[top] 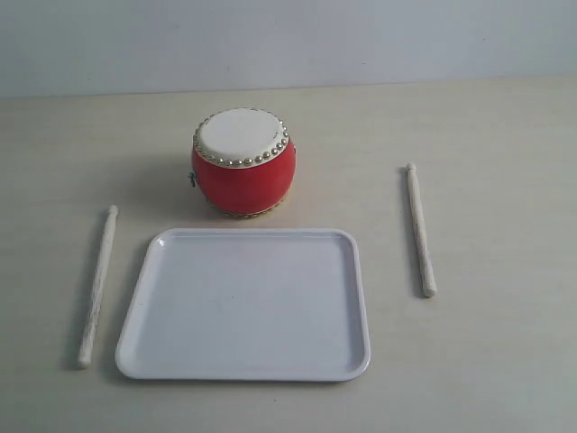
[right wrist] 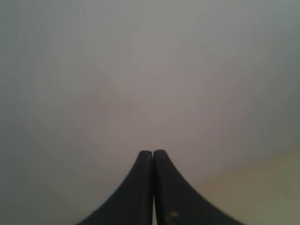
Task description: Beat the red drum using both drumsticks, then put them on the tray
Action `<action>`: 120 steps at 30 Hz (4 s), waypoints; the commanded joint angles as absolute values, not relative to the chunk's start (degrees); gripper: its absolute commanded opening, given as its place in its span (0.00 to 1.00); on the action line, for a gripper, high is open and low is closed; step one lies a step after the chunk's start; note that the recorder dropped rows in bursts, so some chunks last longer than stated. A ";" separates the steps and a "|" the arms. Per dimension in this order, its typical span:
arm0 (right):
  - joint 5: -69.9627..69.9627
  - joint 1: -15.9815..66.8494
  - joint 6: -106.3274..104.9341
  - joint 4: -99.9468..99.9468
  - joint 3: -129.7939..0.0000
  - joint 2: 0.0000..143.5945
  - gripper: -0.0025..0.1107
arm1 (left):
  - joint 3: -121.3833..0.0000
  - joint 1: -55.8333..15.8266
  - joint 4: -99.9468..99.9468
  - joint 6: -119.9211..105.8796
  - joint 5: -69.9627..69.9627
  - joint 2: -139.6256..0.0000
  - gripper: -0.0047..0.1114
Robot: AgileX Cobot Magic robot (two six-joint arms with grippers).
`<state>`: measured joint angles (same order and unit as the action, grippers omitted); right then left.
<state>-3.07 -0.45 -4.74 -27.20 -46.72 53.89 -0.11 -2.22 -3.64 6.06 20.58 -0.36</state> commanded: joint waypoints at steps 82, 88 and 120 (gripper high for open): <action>-52.14 16.69 17.11 -4.14 -70.09 113.95 0.50 | 0.00 -2.17 -3.84 6.30 20.29 0.00 0.04; -52.14 17.01 17.00 -3.88 -70.09 115.76 0.50 | 0.00 -2.17 -3.84 6.30 20.29 0.00 0.04; -49.37 20.02 20.36 -1.32 -68.93 116.62 0.40 | 0.00 -2.17 -3.84 6.30 20.29 0.00 0.04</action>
